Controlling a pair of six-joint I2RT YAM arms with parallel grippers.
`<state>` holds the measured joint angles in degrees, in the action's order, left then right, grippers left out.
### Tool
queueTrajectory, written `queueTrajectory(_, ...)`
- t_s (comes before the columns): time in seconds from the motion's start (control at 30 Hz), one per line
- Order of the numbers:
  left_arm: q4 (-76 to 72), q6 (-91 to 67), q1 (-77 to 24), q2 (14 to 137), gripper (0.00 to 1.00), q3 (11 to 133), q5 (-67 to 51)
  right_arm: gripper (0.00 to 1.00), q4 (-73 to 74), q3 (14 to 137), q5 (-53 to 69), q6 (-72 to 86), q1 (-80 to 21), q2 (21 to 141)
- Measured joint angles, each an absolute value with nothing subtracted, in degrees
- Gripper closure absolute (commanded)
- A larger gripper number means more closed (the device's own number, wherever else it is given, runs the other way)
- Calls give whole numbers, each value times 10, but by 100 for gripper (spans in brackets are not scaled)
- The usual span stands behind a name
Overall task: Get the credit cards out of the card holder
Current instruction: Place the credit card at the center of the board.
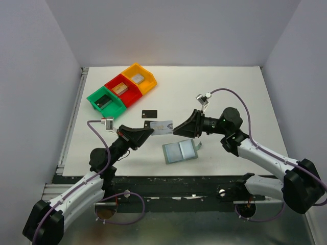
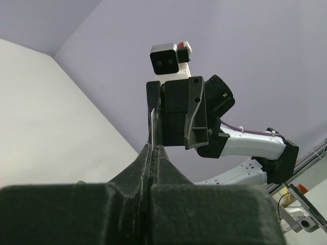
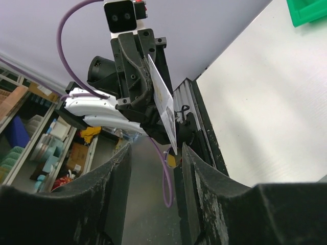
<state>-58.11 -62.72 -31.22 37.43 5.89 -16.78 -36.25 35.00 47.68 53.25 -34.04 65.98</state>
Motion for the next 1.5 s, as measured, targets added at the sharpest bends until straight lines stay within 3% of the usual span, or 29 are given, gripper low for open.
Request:
queueTrajectory(0.23,-590,-633,-312,387,100,59,-175,55,-340,366,477,520,-340,679)
queueTrajectory(0.47,-600,-634,-312,398,100,61,-180,73,-333,373,477,514,-340,689)
queueTrajectory(0.7,-604,-635,-312,400,100,61,-182,98,-335,373,477,519,-340,690)
queueTrajectory(0.77,-604,-635,-312,400,100,61,-182,100,-337,373,478,522,-340,690)
queueTrajectory(0.8,-604,-635,-312,400,90,61,-183,100,-339,373,478,523,-340,690)
queueTrajectory(0.87,-602,-635,-312,399,39,61,-183,100,-339,373,479,524,-340,690)
queueTrajectory(0.93,-590,-627,-312,393,1,62,-182,100,-332,373,478,524,-339,689)
queueTrajectory(1.27,-267,-566,-240,267,1,158,-107,100,-101,449,410,448,-200,681)
queueTrajectory(1.5,-148,-542,-229,276,3,170,-87,100,47,620,342,355,-147,865)
